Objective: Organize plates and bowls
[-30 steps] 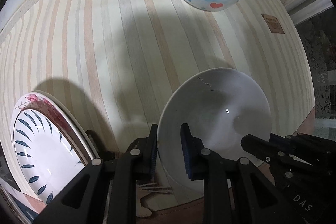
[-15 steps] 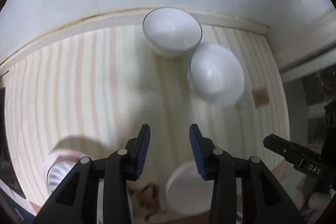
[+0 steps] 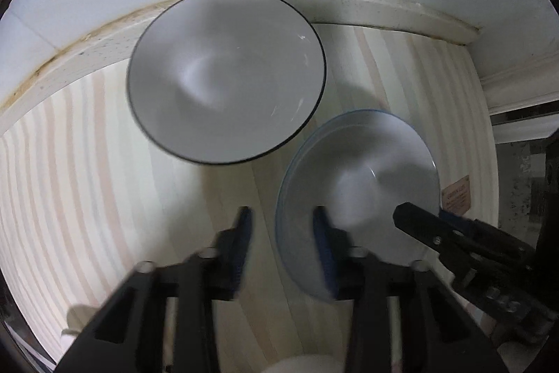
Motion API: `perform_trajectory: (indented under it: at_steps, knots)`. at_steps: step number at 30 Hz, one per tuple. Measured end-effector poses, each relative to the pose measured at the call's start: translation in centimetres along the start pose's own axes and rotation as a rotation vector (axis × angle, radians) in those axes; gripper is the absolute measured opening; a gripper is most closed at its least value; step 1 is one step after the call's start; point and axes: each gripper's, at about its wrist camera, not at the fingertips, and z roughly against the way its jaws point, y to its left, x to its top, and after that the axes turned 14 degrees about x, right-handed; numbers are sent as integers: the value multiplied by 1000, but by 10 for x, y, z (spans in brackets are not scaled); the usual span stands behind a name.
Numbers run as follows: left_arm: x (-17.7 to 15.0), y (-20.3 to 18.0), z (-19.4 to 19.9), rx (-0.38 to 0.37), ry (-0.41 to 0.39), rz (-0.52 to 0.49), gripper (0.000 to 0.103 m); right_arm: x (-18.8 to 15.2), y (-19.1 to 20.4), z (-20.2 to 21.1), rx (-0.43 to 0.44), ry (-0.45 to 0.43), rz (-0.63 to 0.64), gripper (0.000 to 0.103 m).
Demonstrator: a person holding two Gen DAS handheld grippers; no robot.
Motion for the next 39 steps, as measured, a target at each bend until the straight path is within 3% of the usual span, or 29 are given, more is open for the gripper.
perform_trajectory:
  at_steps: [2, 11, 20, 31, 39]
  knots:
    - [-1, -3, -3, -2, 0, -6, 14, 2, -2, -9, -9, 11, 1, 16]
    - [-4, -12, 5, 25, -36, -20, 13, -3, 7, -10, -49, -8, 26, 14]
    - [-26, -5, 51, 24, -103, -20, 13, -21, 31, 27, -40, -36, 76, 14]
    - [-101, 22, 119, 26, -188, -23, 13, -90, 74, 79, -4, -72, 136, 14]
    - [-151, 30, 126, 30, -180, -52, 13, -158, 86, 81, 3, -32, 148, 14]
